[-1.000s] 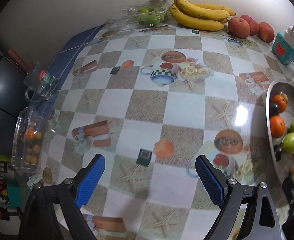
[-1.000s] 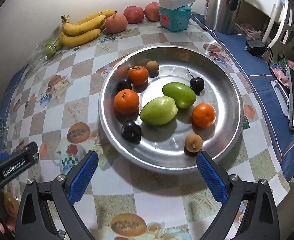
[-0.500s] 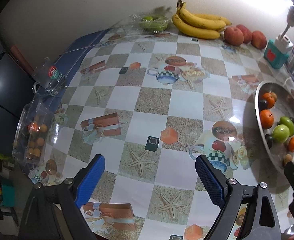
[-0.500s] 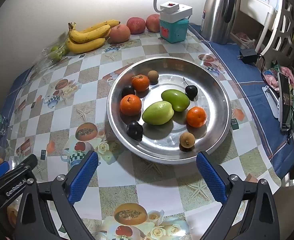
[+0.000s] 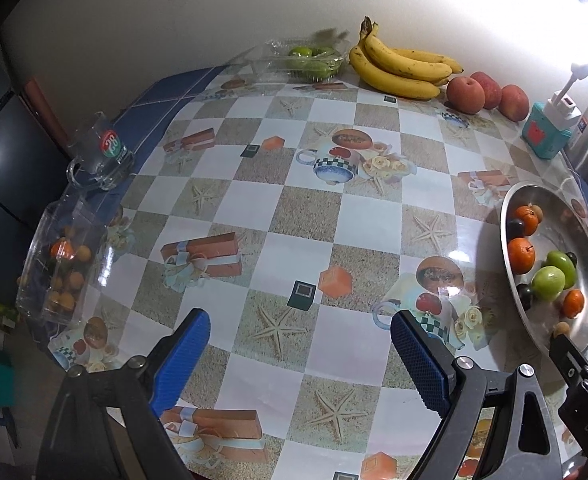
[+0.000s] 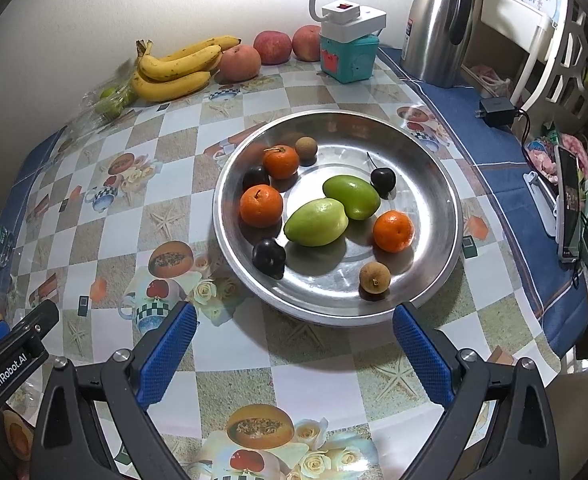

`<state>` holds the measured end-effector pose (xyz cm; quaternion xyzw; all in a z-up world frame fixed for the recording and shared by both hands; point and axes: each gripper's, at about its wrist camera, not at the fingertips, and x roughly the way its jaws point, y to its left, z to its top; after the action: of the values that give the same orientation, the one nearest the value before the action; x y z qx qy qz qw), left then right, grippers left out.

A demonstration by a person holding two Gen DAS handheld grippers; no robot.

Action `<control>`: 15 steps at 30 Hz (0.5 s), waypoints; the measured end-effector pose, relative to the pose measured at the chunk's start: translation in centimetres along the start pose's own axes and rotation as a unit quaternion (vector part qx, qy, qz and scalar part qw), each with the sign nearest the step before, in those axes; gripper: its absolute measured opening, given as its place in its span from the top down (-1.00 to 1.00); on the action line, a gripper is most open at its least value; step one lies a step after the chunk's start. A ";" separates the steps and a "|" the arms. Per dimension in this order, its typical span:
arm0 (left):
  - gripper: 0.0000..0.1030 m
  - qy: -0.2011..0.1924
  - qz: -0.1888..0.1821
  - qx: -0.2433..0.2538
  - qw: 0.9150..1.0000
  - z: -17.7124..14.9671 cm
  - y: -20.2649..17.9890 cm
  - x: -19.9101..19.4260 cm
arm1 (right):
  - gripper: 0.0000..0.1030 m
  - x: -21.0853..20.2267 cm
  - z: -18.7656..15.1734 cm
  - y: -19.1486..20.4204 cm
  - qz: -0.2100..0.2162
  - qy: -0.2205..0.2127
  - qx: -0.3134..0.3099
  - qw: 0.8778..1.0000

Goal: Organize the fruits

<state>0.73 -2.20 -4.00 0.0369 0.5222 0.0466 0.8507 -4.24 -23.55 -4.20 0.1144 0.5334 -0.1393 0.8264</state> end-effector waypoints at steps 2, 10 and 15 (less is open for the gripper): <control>-0.82 -0.001 0.000 0.003 1.000 0.0 -0.1 0.0 | -0.92 0.0 0.0 0.0 0.000 -0.001 0.001 1.000; -0.82 0.004 0.001 0.004 1.000 -0.1 -0.2 0.2 | -0.91 0.0 0.0 -0.1 -0.001 0.000 0.002 1.000; -0.82 0.004 0.001 0.006 1.000 -0.1 -0.3 0.2 | -0.92 0.1 0.0 0.0 -0.001 0.001 0.002 1.000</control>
<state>0.75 -2.47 -4.30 0.0424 0.5261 0.0446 0.8482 -4.23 -23.56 -4.26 0.1157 0.5344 -0.1414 0.8253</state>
